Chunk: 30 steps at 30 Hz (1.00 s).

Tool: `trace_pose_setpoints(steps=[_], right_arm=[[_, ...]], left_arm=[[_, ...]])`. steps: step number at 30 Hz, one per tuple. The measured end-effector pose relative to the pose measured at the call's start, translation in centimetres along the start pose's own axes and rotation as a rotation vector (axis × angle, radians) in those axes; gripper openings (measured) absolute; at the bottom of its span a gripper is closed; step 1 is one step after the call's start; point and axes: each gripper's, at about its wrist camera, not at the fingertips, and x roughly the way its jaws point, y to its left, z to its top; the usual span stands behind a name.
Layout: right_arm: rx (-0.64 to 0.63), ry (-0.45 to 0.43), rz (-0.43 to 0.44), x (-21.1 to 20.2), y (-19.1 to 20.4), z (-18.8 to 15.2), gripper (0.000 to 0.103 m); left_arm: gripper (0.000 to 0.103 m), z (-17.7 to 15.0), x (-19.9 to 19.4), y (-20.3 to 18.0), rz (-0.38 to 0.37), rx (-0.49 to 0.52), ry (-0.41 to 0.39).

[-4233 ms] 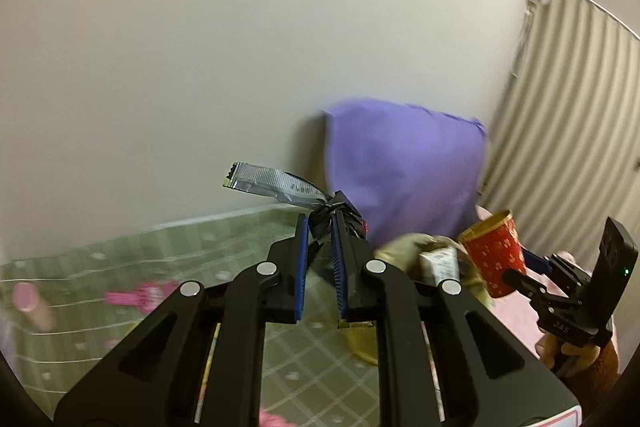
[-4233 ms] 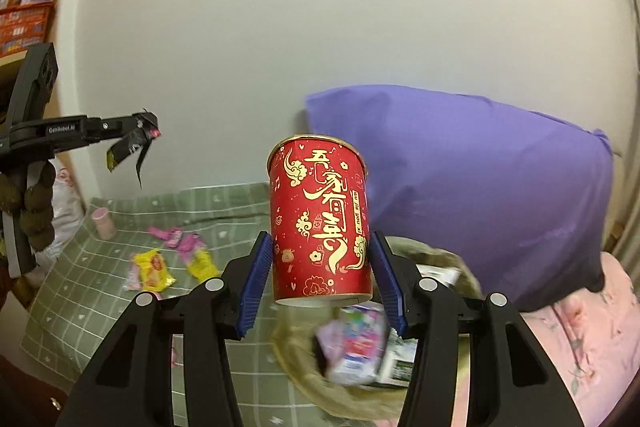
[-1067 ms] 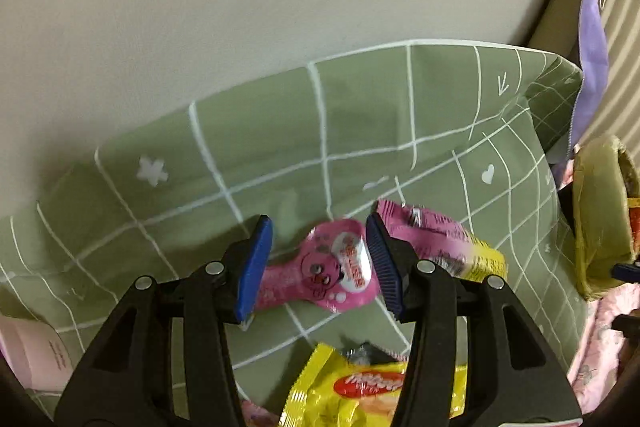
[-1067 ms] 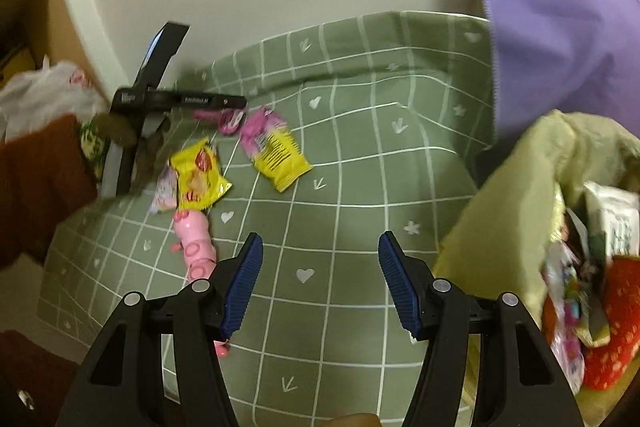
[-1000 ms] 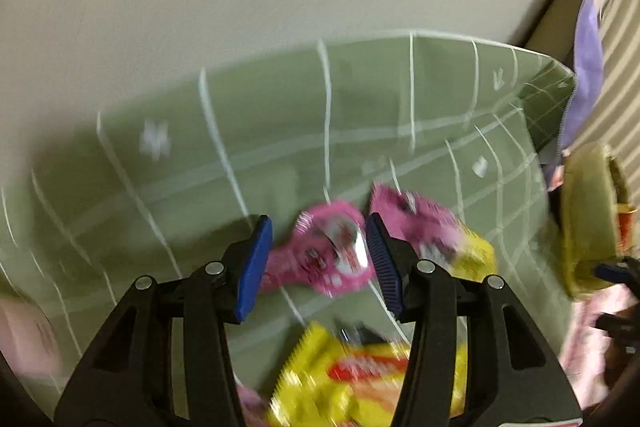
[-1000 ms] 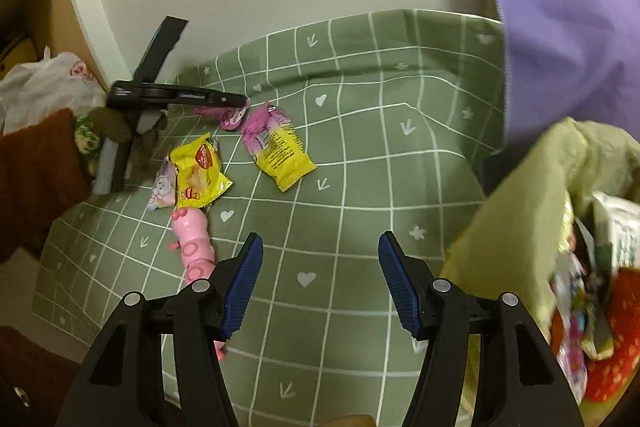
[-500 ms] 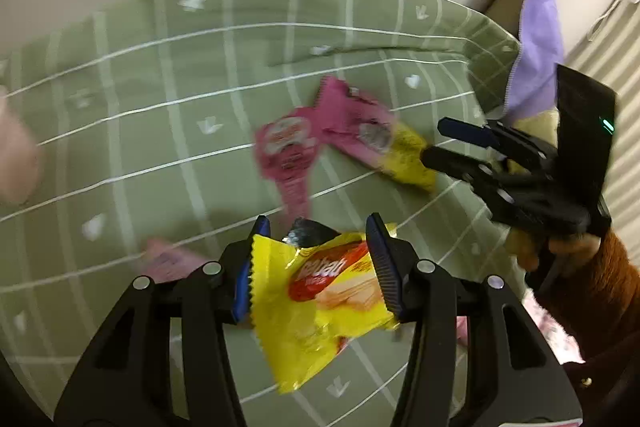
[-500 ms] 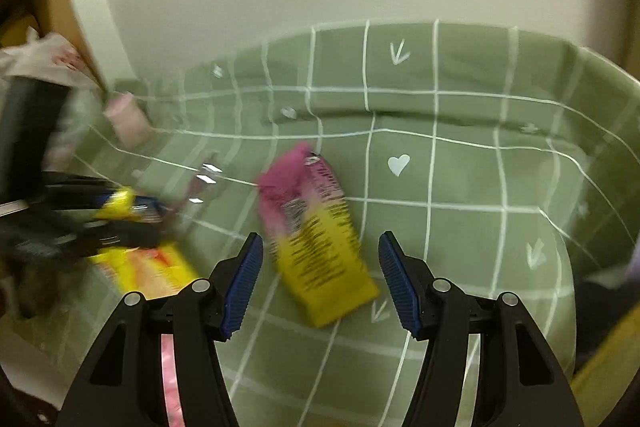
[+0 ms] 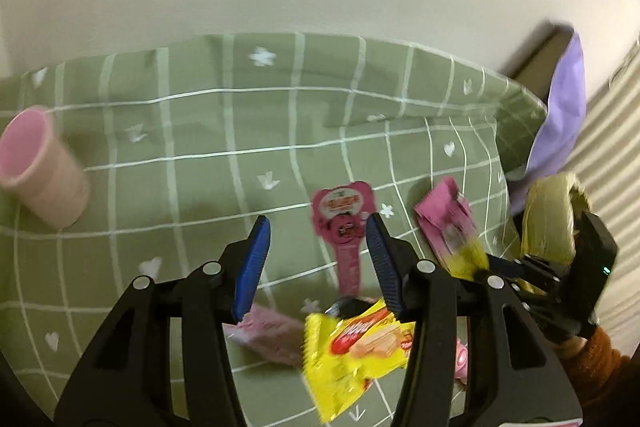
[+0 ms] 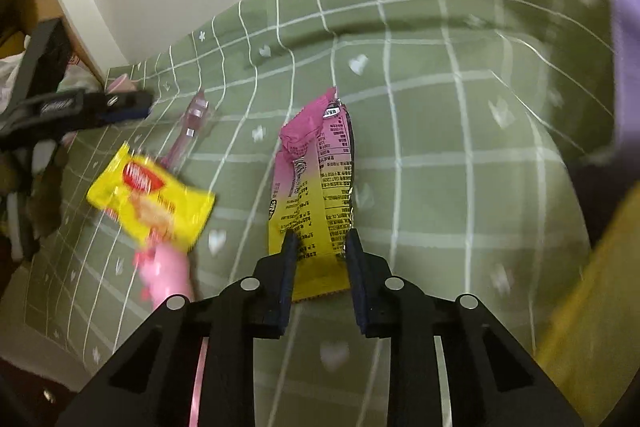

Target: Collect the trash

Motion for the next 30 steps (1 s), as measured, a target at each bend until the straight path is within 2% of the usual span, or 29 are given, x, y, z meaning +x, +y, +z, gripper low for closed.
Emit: trace_pose_setpoints(steps=[4, 7, 9, 11, 12, 13, 20, 24, 26, 30], right_arm=[[0.032, 0.010, -0.015, -1.6, -0.4, -2.1, 0.024], [0.049, 0.011, -0.019, -2.5, -0.7, -2.8, 0.024], [0.044, 0.000, -0.022, -3.1, -0.6, -3.0, 0.024], [0.032, -0.026, -0.012, -4.0, -0.4, -3.2, 0.028], [0.025, -0.038, -0.009, -4.2, -0.2, -3.2, 0.040], [0.018, -0.048, -0.005, -4.4, 0.0, -3.3, 0.044], [0.009, -0.071, -0.013, -4.9, 0.1, -3.2, 0.045], [-0.010, -0.080, -0.008, -5.3, 0.7, -3.2, 0.045], [-0.019, -0.079, -0.010, -5.4, 1.0, -3.4, 0.045], [0.000, -0.071, -0.009, -5.6, 1.0, -3.8, 0.045]], left_arm=[[0.046, 0.8, 3.1, -2.2, 0.060, 0.047, 0.067], [0.046, 1.3, 5.1, -2.7, 0.125, 0.032, 0.105], [0.046, 1.5, 5.8, -2.6, 0.140, 0.012, 0.122], [0.040, 1.8, 6.0, -2.7, 0.130, -0.007, 0.123], [0.038, 1.8, 5.9, -2.8, 0.122, -0.014, 0.120], [0.038, 1.9, 5.6, -2.9, 0.111, -0.023, 0.114], [0.039, 2.3, 3.5, -3.7, 0.052, -0.017, 0.056], [0.043, 2.5, 1.7, -2.5, 0.039, -0.058, -0.019], [0.043, 2.4, 1.9, -1.6, 0.053, -0.071, 0.007], [0.042, 1.7, 4.5, -3.3, 0.088, 0.011, 0.091]])
